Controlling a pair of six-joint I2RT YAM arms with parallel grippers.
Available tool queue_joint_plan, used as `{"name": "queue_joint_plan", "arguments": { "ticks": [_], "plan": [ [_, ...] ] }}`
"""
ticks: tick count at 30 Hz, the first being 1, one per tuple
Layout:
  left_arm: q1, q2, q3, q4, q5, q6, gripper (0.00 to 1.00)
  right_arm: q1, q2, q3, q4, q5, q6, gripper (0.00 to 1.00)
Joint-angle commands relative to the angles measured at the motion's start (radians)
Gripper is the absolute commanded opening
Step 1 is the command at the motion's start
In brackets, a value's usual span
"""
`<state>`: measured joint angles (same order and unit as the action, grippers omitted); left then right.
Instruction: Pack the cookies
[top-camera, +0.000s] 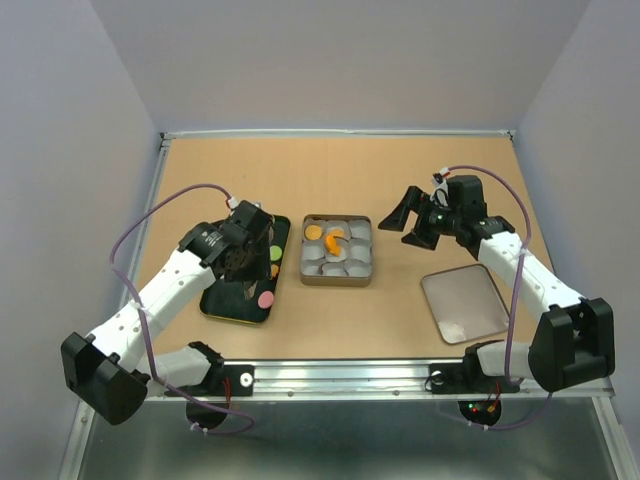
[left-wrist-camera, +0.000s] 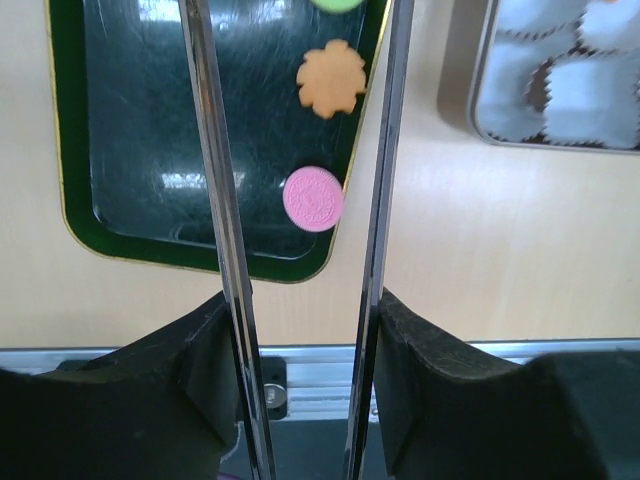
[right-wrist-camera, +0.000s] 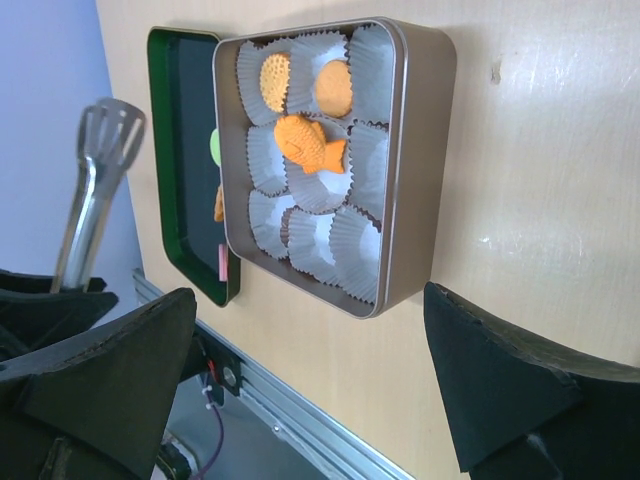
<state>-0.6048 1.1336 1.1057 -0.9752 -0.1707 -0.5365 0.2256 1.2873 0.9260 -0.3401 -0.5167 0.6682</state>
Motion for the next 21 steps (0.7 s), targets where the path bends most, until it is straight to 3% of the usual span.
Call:
{"name": "queue_joint_plan", "arguments": {
  "ticks": [1,8,21],
  "plan": [
    [0.004,-0.02,-0.076,0.016,0.028,-0.023,0.58,0.0,-0.003,-0.021,0.047,-0.025,-0.002,1.0],
    [0.004,0.02,-0.158,0.05,0.045,-0.005,0.58,0.0,-0.04,-0.05,0.047,-0.029,-0.004,1.0],
    [0.0,0.058,-0.141,0.078,0.103,0.026,0.58,0.0,-0.068,-0.099,0.047,-0.028,-0.01,1.0]
  ]
}}
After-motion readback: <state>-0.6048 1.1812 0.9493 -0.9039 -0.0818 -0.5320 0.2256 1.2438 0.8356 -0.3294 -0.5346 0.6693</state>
